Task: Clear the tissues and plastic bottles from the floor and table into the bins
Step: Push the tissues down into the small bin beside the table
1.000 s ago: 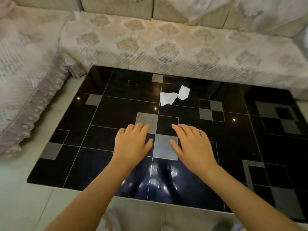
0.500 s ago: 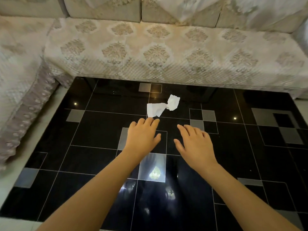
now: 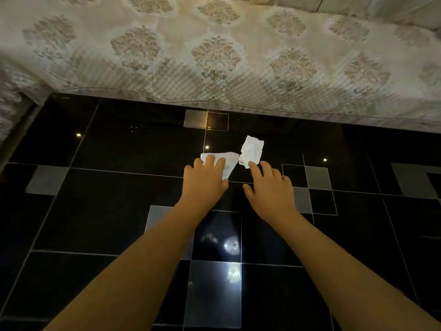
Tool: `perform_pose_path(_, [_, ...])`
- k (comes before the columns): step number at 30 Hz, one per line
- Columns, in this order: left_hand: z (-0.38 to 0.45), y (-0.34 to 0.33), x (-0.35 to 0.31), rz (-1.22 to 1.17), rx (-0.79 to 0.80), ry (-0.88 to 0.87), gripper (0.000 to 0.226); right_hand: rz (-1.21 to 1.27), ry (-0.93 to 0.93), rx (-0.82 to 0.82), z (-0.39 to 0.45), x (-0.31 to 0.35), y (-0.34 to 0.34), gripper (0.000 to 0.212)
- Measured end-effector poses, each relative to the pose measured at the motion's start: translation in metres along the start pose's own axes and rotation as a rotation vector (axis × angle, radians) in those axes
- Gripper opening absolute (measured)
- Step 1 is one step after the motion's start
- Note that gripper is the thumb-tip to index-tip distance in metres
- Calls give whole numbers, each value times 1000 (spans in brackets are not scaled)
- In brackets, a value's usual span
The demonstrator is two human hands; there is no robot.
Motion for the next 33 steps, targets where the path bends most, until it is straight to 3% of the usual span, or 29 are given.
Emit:
perform_pose_path(10, [57,-54,29,-4,135,-2,72,48,-80,130,81,-1,-50,74])
perform_pose_path(17, [46,-55,39,-155,19,-5,64,363,-14,159,86,23,-58,67])
perform_pose_path(23, [12,-40,45,-462,49,-44,93,788,148,176,40,75,-50,44])
perform_pose_path(27, [-21,-25,58,-422,-35,-34,58,838,193,73,11,92,-41,37])
perform_pose_path(30, [-54,-13,64,-451,-107,4,45,783,219,-44,-12,96,-31,32])
perform_pose_path(33, [-98,-5,71,-543,-195,-2,36,734,284,-78,-40,101,-20,50])
Point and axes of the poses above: each hand's wrist, its own z-axis towards the middle knuckle, its own y-axis out of the back of the hand, x = y × z, the point moved 2 cm from there along z, towards the middle knuckle, and after that the axes turned 12 degrees about -z, right-handed, at the moved point
